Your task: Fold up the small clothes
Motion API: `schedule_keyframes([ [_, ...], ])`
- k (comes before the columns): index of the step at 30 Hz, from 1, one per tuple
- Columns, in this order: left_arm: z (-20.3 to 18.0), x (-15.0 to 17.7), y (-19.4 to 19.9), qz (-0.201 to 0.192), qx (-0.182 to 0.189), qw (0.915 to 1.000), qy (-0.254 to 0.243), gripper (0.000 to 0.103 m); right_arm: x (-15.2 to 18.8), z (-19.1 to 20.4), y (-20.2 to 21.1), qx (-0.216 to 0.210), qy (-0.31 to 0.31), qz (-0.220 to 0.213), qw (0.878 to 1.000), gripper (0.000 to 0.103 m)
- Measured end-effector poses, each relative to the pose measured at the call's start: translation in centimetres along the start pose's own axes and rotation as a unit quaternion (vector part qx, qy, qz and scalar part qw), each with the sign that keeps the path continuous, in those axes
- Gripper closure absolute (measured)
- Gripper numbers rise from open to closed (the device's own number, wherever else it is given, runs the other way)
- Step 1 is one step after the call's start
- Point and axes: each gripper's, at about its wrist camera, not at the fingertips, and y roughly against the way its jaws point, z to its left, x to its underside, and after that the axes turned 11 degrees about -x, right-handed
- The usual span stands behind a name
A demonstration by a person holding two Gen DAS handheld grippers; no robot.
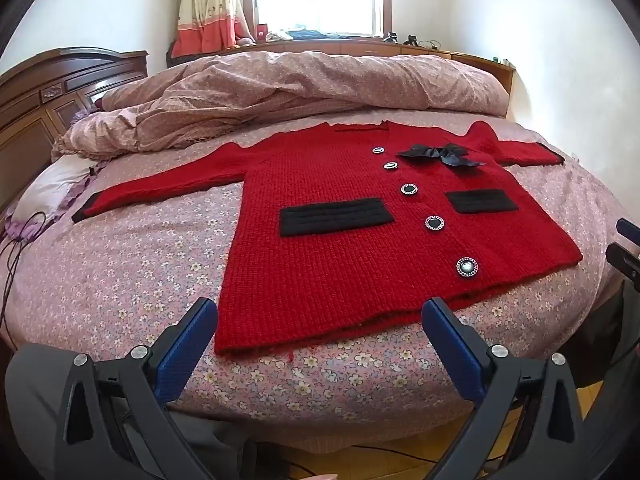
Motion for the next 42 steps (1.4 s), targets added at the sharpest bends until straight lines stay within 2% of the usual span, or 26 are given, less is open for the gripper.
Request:
schedule_keyframes([
  [42, -0.37, -0.32, 0.08, 0.002, 0.002, 1.0000, -0.004, 0.004, -0.20, -0.18, 0.39, -0.001, -0.011, -0.002, 1.000, 0.000],
])
